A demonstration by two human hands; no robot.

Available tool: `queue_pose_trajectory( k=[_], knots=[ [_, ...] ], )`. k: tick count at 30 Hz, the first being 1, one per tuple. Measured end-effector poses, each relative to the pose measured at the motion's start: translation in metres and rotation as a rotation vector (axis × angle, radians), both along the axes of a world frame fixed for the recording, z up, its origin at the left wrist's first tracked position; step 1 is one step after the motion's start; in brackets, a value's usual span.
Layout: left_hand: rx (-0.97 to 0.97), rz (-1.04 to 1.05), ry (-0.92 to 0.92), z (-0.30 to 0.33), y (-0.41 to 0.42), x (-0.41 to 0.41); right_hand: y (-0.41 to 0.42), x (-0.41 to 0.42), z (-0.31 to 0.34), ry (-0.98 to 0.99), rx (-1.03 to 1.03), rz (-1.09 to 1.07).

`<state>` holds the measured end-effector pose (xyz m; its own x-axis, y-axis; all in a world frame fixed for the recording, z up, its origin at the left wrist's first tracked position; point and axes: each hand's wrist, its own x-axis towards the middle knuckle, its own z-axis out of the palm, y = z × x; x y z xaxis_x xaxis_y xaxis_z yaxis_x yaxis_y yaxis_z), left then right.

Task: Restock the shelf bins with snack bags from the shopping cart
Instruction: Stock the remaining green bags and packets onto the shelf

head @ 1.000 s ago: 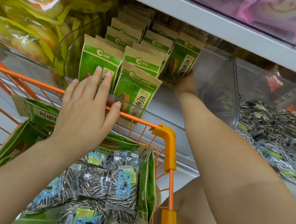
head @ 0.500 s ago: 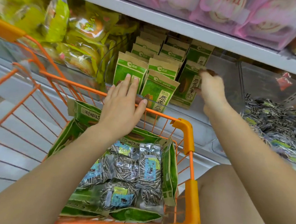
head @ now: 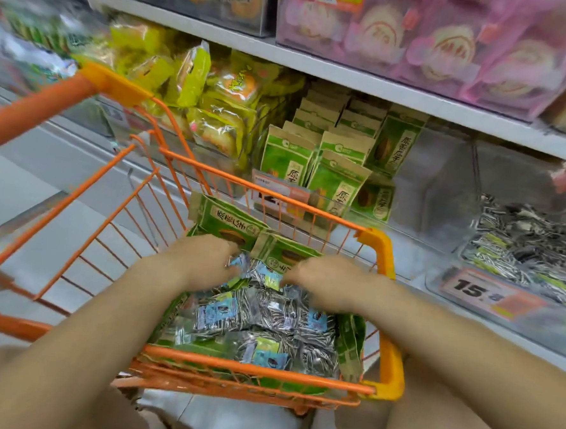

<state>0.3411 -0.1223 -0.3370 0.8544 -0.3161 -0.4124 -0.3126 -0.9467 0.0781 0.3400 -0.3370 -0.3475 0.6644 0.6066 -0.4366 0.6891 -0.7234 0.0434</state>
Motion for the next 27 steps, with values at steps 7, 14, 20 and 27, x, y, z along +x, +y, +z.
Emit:
queue_pose_trajectory(
  k=[7, 14, 20, 27],
  knots=[
    [-0.123, 0.091, 0.113, -0.024, 0.005, 0.006, 0.001, -0.009, -0.039, -0.074, -0.43, 0.305],
    [-0.004, -0.106, 0.302, -0.047, -0.017, -0.008, -0.013, -0.008, 0.002, -0.108, -0.085, 0.107],
    [0.031, -0.093, 0.297, -0.041, -0.027, -0.008, -0.033, -0.015, 0.021, 0.1, 0.727, -0.536],
    [0.044, -0.139, 0.261, -0.037, -0.021, -0.007, -0.024, -0.022, 0.022, 0.479, 1.538, -1.093]
  ],
)
